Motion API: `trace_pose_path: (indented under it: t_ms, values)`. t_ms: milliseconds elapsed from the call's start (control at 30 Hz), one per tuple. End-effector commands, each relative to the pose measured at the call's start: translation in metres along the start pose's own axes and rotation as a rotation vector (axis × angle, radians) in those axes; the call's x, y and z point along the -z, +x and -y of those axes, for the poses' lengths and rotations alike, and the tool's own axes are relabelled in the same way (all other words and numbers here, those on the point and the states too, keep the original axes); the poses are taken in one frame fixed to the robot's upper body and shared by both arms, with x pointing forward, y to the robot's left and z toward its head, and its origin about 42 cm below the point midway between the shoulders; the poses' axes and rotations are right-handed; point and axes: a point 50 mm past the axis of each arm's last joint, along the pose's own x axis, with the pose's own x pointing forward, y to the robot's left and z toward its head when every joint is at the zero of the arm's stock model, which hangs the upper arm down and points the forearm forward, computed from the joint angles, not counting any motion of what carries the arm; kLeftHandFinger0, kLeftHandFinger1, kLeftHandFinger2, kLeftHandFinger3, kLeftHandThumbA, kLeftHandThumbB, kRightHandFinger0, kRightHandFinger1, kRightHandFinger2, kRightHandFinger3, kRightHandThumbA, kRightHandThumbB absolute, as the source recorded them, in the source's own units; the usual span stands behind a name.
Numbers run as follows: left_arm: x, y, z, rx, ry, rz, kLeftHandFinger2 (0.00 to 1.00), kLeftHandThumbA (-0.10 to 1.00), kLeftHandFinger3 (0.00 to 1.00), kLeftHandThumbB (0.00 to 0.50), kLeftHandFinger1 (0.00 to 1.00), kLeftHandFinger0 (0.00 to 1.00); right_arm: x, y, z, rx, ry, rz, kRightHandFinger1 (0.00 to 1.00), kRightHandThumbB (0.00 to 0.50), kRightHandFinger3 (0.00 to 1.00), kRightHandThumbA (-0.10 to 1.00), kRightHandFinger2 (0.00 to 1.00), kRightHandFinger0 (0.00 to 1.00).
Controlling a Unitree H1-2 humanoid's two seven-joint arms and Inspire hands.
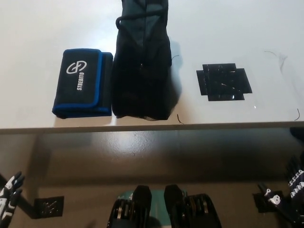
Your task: Use both hands to pick up the lunch bag on the right hand side and smoothly move it near the note book on the left hand side
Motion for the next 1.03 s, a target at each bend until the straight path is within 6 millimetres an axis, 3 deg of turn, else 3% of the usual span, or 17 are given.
trace_pose_path:
  t_ms: [0, 400, 533, 733, 1000]
  values:
    - [-0.0066, 0.006, -0.0105, -0.069, -0.035, 0.09, 1.0, 1.0, 1.0, 0.245, 1.0, 1.0, -0.009, 0.0161, -0.0009, -0.028, 0.063, 0.108, 1.0, 0.234, 1.0, 1.0, 1.0, 1.0]
    - [-0.0056, 0.0074, -0.0105, -0.07, -0.066, 0.09, 1.0, 1.0, 1.0, 0.193, 1.0, 1.0, -0.0056, 0.0144, -0.0025, -0.025, 0.047, 0.097, 1.0, 0.227, 1.0, 1.0, 1.0, 1.0]
    - [-0.0068, 0.0114, -0.0121, -0.076, -0.071, 0.098, 1.0, 1.0, 1.0, 0.211, 1.0, 1.0, -0.0081, 0.0187, -0.0037, -0.022, 0.054, 0.109, 1.0, 0.222, 1.0, 1.0, 1.0, 1.0]
    - [-0.0077, 0.0125, -0.0121, -0.083, -0.051, 0.099, 1.0, 1.0, 1.0, 0.182, 1.0, 1.0, -0.0096, 0.0197, -0.003, -0.03, 0.065, 0.116, 1.0, 0.193, 1.0, 1.0, 1.0, 1.0]
    - [-0.008, 0.014, -0.0125, -0.085, -0.035, 0.1, 1.0, 1.0, 1.0, 0.178, 1.0, 1.0, -0.0113, 0.0238, -0.0045, -0.03, 0.073, 0.126, 1.0, 0.208, 1.0, 1.0, 1.0, 1.0]
